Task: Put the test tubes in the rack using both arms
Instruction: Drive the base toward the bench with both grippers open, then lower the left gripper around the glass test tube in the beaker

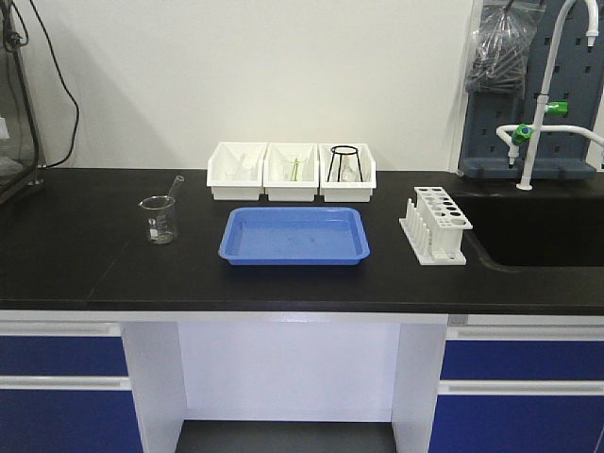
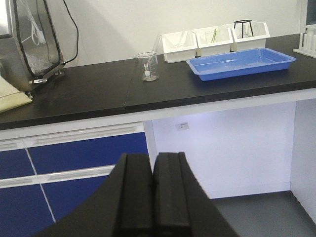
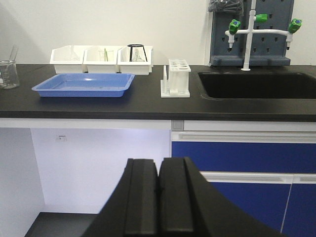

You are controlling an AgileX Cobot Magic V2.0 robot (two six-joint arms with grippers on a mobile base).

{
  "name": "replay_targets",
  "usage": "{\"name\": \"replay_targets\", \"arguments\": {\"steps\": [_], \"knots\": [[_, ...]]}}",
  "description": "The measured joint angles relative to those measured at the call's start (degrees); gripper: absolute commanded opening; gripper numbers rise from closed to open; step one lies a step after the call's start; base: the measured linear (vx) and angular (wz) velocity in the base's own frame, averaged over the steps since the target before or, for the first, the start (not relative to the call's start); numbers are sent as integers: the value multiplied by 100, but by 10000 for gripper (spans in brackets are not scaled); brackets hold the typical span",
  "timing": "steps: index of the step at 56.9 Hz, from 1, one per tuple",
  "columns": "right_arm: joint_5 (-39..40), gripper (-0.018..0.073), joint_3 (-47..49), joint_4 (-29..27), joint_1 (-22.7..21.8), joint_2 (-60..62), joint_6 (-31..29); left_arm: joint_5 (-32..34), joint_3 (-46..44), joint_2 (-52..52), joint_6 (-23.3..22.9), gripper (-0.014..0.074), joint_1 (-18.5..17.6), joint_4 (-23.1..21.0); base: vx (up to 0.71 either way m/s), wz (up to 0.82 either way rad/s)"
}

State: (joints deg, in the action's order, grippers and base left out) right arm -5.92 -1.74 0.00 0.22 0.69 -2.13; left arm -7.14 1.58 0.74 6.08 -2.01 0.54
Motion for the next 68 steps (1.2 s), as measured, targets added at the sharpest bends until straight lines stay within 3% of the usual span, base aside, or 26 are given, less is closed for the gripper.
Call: {"name": "replay_targets", "arguments": {"steps": [68], "knots": [[0,-9,0,0,0,0,0,0,0,0,0,-4,0,0,36,-1]]}}
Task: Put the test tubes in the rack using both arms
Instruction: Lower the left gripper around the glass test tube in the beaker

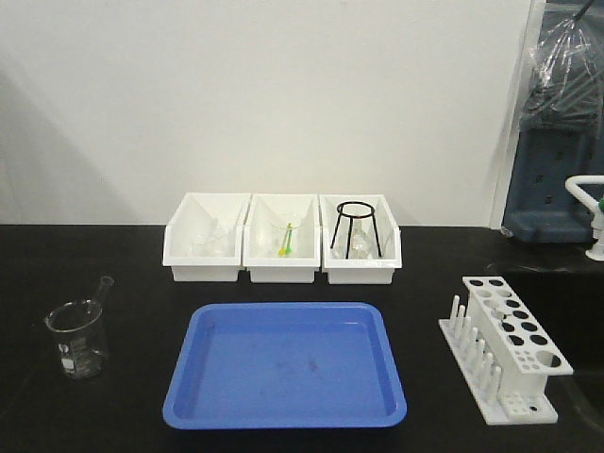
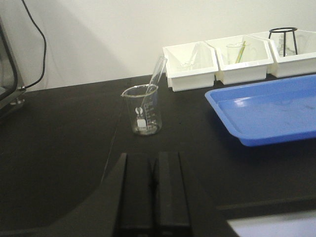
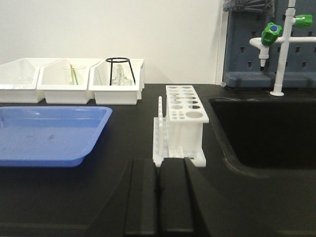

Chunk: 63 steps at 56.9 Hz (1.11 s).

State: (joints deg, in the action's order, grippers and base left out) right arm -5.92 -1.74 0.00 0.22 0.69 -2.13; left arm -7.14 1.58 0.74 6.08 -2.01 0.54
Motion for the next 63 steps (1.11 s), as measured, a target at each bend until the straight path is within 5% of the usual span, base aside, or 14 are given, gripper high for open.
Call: {"name": "replay_targets", "arguments": {"steps": [63], "knots": [[0,-9,0,0,0,0,0,0,0,0,0,-4,0,0,14,-2]]}}
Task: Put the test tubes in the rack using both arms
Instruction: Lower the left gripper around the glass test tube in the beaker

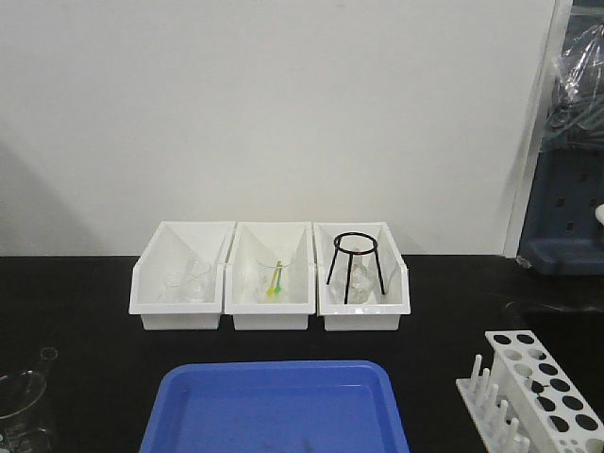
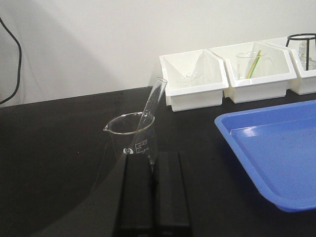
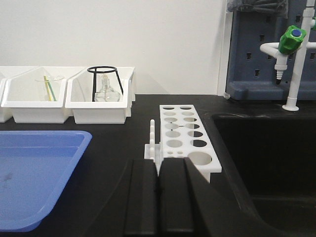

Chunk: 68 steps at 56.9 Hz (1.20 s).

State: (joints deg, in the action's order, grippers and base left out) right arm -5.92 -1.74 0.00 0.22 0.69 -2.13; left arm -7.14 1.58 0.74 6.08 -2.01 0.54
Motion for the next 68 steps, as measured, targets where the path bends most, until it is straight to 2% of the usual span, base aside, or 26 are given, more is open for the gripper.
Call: {"name": "replay_targets", "arguments": {"steps": [57,68], "knots": [[0,-9,0,0,0,0,0,22,0,0,0,-4,0,0,1,0],[175,-9,0,0,0,0,0,373,0,0,0,-4,0,0,0,0]]}}
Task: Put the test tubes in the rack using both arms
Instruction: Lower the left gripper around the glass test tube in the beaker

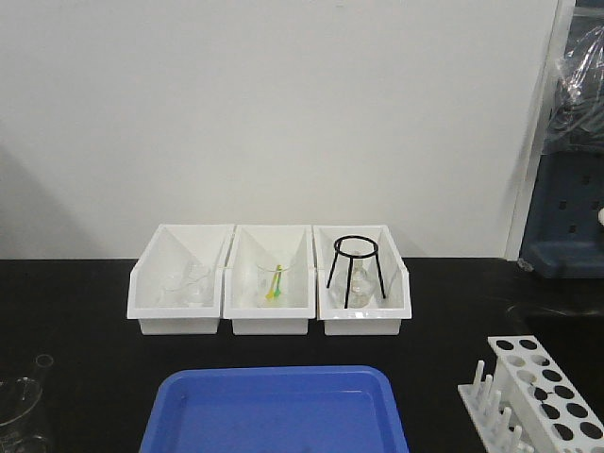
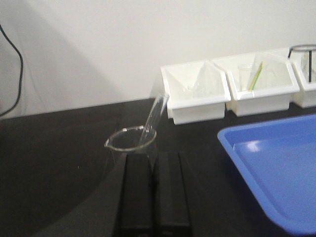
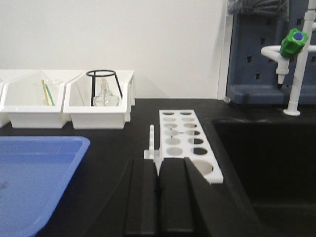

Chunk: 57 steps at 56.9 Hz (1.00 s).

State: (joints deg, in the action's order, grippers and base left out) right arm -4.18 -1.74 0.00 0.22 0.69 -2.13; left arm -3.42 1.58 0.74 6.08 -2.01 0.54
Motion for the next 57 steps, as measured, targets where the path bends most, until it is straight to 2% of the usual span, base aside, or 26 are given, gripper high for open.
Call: {"name": "replay_targets", "arguments": {"steps": [10,18,23,26,31,43,57], "knots": [[707,-9,0,-135,0,0,25,734,0,0,-23,-4,0,0,0,0],[958,-9,101,-186,0,0,25,2071,-16,0,-319,-4,0,0,0,0],[922,-9,468,-191,0,0,25,2431,-282,0,-452,-4,0,0,0,0],[918,-8,714,-191,0,-12,25,2340,-596,0,-443,-3,0,0,0,0],[935,-4,1243,-191,0,-208,25,1752,-1336,-97,-299,-2,0,0,0,0],[953,11,2027,-191,0,-1149,20,503,-2850,-1037,454,0,0,127,0,0],[814,62,2072,-342,0,-2297,25,-180,-3072,-2275,584,39,0,144,0,0]]}}
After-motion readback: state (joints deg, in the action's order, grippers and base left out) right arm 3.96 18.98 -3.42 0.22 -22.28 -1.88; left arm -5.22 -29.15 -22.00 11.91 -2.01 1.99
